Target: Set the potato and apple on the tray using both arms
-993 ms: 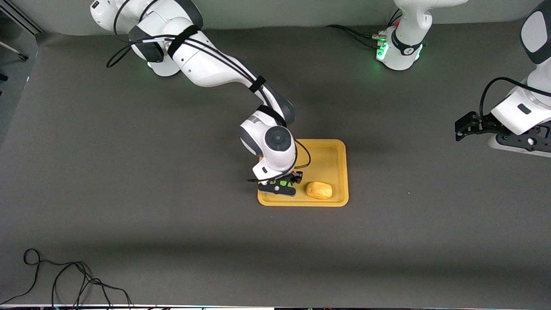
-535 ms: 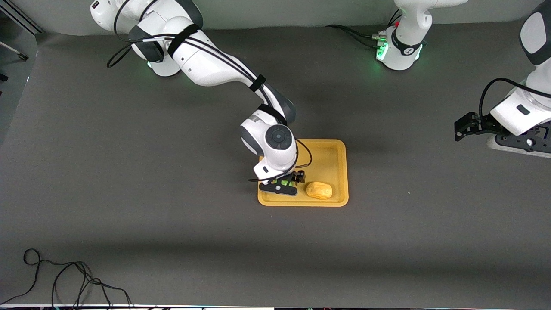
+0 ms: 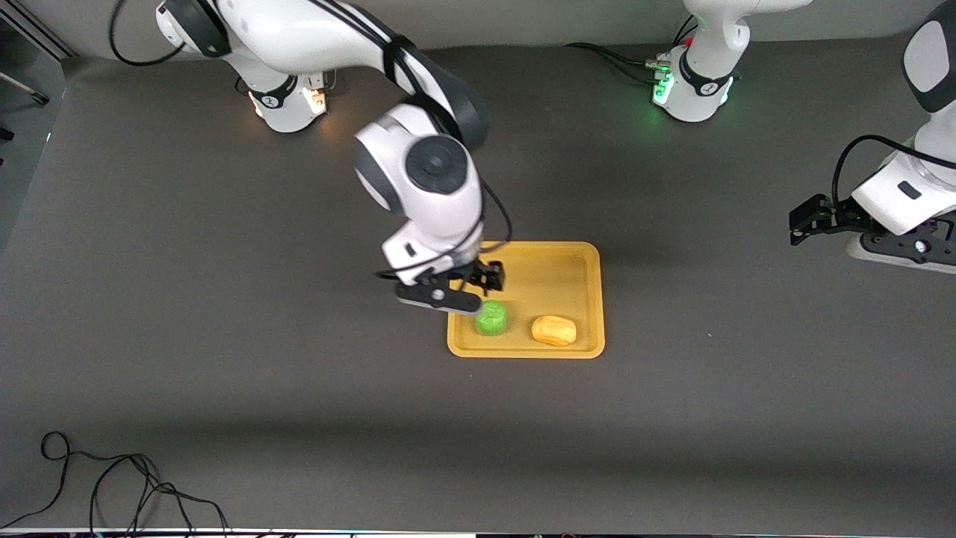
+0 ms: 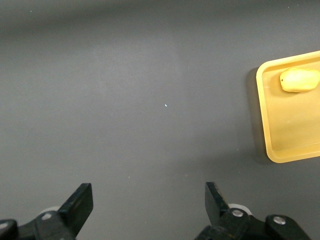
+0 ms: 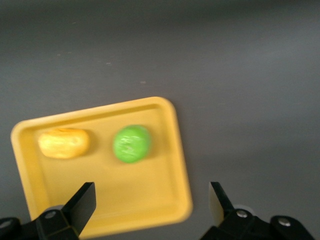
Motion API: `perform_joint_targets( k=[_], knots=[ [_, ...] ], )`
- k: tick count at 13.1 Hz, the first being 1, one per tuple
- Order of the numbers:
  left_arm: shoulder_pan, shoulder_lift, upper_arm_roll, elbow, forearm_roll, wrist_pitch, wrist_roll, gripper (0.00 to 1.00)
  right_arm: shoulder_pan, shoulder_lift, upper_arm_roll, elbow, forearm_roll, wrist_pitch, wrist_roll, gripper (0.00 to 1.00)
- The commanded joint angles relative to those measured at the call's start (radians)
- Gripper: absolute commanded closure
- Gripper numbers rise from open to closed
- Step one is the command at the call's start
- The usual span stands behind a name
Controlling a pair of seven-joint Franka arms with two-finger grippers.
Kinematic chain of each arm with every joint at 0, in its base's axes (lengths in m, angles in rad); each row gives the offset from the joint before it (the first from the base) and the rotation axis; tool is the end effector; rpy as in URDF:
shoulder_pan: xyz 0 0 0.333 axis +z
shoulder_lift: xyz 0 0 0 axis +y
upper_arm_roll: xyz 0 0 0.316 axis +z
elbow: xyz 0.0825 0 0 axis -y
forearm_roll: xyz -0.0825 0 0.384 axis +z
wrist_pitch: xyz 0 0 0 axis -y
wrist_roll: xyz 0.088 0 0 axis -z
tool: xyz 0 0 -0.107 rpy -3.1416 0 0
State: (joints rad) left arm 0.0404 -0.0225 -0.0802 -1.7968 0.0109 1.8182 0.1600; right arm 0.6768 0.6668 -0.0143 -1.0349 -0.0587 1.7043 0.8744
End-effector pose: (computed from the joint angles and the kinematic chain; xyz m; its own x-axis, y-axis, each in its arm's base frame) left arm 0.5603 -0.0218 0.5509 0.9787 -0.2011 0.0412 -0.2005 -0.9795 -0.0193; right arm 0.5848 0.4535 0.4554 0.9787 -0.1984 0.0529 -0.2006 -0.9788 0.0412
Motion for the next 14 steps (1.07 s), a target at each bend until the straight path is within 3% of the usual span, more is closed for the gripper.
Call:
perform_joint_targets(
  k=[1, 3, 8, 12, 14],
  knots=[
    [-0.011, -0.01, 0.007, 0.005, 0.015, 0.016, -0.019, 0.0, -0.086, -0.152, 0.002, -0.12, 0.003, -0.072, -0.176, 0.0],
    [-0.005, -0.011, 0.008, 0.011, 0.015, 0.001, -0.019, 0.0, -0.152, -0.298, 0.001, -0.276, 0.025, -0.066, -0.305, 0.0],
    [-0.004, -0.002, 0.008, 0.048, 0.015, -0.065, -0.043, 0.0, -0.379, -0.524, 0.007, -0.486, 0.056, -0.06, -0.581, 0.0],
    [-0.002, -0.002, 0.01, 0.056, 0.021, -0.082, -0.034, 0.0, -0.566, -0.61, 0.007, -0.586, 0.071, -0.057, -0.759, 0.0],
    [0.0, 0.0, 0.01, 0.053, 0.023, -0.082, -0.031, 0.0, -0.611, -0.619, 0.001, -0.6, 0.069, -0.057, -0.797, 0.0]
  ],
)
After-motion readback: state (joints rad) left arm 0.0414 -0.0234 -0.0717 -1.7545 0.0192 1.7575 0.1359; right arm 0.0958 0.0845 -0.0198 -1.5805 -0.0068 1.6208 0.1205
